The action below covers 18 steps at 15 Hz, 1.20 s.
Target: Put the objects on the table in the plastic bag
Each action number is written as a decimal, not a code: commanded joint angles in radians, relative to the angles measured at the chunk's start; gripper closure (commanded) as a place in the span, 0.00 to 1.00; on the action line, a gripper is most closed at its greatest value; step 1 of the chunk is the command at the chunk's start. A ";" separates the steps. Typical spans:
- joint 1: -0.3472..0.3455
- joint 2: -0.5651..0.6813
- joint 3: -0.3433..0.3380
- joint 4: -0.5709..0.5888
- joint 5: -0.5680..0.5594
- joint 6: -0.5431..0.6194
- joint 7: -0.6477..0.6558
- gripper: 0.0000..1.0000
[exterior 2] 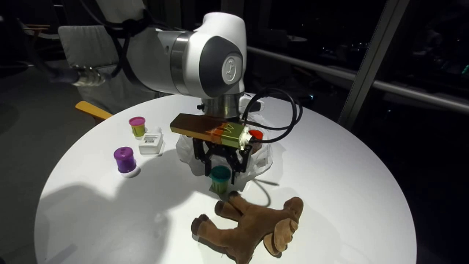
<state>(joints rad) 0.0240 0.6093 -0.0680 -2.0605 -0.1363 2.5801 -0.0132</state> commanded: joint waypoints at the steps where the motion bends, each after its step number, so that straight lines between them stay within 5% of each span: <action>1: 0.012 0.011 -0.012 0.024 -0.016 -0.009 0.021 0.58; 3: 0.013 0.003 -0.013 0.018 -0.014 -0.021 0.026 0.72; 11: 0.049 -0.225 -0.017 -0.096 -0.027 -0.252 0.099 0.72; 18: 0.079 -0.261 0.052 0.033 0.019 -0.307 0.218 0.72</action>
<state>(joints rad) 0.0926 0.3235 -0.0421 -2.0976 -0.1458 2.2789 0.1421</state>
